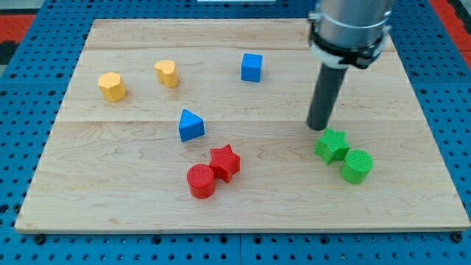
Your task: Point your arm at the blue cube
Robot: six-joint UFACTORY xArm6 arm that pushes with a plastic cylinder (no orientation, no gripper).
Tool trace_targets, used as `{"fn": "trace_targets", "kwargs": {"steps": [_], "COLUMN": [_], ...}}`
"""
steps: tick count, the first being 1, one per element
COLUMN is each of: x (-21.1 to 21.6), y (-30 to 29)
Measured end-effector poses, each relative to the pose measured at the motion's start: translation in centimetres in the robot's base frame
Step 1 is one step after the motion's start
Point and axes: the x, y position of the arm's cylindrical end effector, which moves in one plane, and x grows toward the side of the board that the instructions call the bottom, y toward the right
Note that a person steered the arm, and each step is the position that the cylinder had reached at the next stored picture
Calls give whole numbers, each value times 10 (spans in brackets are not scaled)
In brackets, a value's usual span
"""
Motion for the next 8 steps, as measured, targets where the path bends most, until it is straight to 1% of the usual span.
{"fn": "trace_targets", "kwargs": {"steps": [1, 2, 3, 4, 6, 7, 8], "x": [32, 33, 28, 28, -6, -15, 17], "y": [14, 22, 10, 10, 10, -6, -25]}}
